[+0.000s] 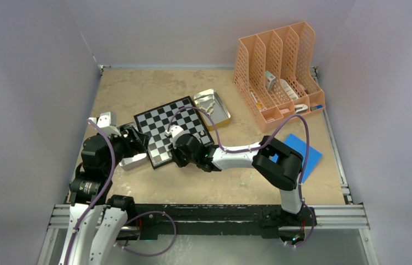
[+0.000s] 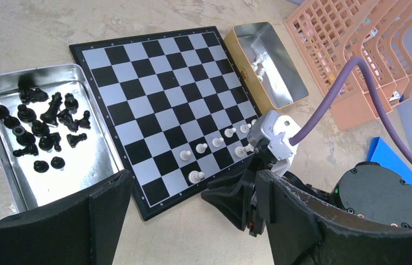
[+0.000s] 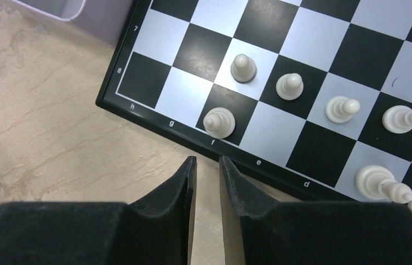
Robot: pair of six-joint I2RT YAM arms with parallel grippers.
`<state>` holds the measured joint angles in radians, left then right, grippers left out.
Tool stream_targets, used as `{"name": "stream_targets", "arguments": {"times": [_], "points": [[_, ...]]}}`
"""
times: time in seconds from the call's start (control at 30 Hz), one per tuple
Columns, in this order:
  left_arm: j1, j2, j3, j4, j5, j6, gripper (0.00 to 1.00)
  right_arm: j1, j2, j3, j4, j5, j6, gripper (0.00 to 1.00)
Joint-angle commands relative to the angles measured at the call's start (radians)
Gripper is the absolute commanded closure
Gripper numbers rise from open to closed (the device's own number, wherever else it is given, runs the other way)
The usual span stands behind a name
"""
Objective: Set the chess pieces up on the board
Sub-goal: Adjust the chess piece on the chessboard.
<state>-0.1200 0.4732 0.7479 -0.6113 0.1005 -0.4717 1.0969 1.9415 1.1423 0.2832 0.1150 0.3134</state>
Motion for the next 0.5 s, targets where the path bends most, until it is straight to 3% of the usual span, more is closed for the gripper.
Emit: {"name": "stream_targets", "arguments": {"times": [0.0,0.47], "points": [[-0.001,-0.008,0.015,0.033,0.005,-0.008,0.18,-0.002,-0.01,0.038,0.049,0.038,-0.002,0.76],[-0.001,-0.003,0.015,0.033,0.006,-0.008,0.18,-0.002,0.022,0.063,0.06,0.063,-0.005,0.78]]}}
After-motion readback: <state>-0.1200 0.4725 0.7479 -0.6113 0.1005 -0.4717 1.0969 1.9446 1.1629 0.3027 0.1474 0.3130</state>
